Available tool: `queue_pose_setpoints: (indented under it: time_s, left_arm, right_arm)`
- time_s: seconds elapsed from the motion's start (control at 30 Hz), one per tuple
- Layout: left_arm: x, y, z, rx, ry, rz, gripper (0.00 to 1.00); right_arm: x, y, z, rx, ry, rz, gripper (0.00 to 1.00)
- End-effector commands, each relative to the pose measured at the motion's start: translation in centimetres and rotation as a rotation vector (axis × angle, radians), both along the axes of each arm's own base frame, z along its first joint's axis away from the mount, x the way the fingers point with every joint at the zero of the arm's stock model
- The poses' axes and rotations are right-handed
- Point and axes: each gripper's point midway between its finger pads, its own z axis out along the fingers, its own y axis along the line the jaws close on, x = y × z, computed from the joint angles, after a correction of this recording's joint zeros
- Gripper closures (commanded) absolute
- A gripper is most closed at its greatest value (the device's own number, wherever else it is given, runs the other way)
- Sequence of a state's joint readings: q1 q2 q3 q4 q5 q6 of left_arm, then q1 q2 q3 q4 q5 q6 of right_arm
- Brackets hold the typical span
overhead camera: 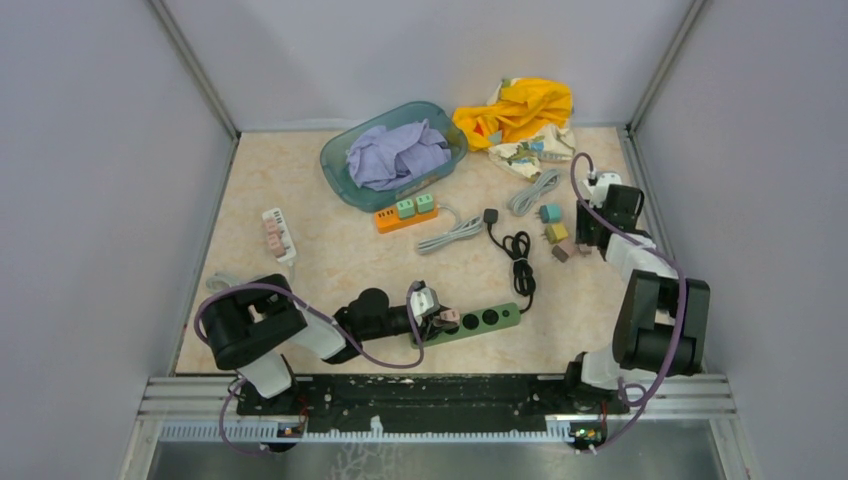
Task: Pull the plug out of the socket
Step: Place the plug at the center of the board.
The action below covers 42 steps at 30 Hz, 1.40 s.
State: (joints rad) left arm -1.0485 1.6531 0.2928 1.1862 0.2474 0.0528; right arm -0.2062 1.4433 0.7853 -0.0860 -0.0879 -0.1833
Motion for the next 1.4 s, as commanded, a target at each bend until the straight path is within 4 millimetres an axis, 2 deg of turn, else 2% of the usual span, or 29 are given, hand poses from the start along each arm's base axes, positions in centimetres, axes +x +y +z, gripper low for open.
queue_pose_setpoints:
  time_s: [0.0, 0.17, 0.3, 0.4, 0.53, 0.63, 0.8, 1.0, 1.17, 1.3, 1.37]
  left_arm:
    - [-1.1, 2.6, -4.5, 0.152, 0.095, 0.026, 1.0]
    - [-1.0, 2.7, -4.4, 0.151, 0.094, 0.03, 1.0]
    - [-1.1, 2.5, -4.3, 0.146, 0.097, 0.027, 0.99]
    - [-1.0, 2.4, -4.2, 0.144, 0.098, 0.025, 0.99]
    - [-0.9, 2.2, -4.1, 0.139, 0.099, 0.027, 0.98]
    - [-0.9, 2.0, -4.0, 0.133, 0.105, 0.025, 0.94]
    - [-0.8, 1.6, -3.9, 0.127, 0.115, 0.025, 0.67]
    - [-0.5, 1.2, -2.8, 0.097, 0.113, 0.036, 0.33]
    - [-0.2, 1.4, -0.8, 0.063, 0.084, 0.049, 0.19]
    - [-0.2, 1.7, 1.1, 0.032, 0.052, 0.054, 0.12]
    - [-0.2, 2.0, 1.9, 0.019, 0.042, 0.061, 0.04]
  right_arm:
    - [1.8, -1.2, 1.7, -0.032, -0.069, -0.032, 0.53]
    - [1.9, -1.0, 2.0, -0.021, -0.074, -0.025, 0.5]
    - [2.0, 0.2, 3.9, 0.011, -0.131, 0.029, 0.5]
    - [1.8, 2.5, 5.6, 0.05, -0.178, 0.161, 0.5]
    - [0.0, 6.9, 7.4, 0.115, -0.214, 0.452, 0.5]
    - [-1.3, 9.5, 8.8, 0.169, -0.256, 0.605, 0.51]
    - [-3.1, 12.2, 10.9, 0.238, -0.32, 0.76, 0.51]
    - [-4.6, 13.9, 12.2, 0.289, -0.358, 0.862, 0.51]
    - [-5.6, 15.2, 13.1, 0.314, -0.387, 0.937, 0.52]
    - [-6.9, 17.1, 13.5, 0.32, -0.406, 1.039, 0.52]
    - [-7.6, 18.1, 13.5, 0.325, -0.41, 1.091, 0.52]
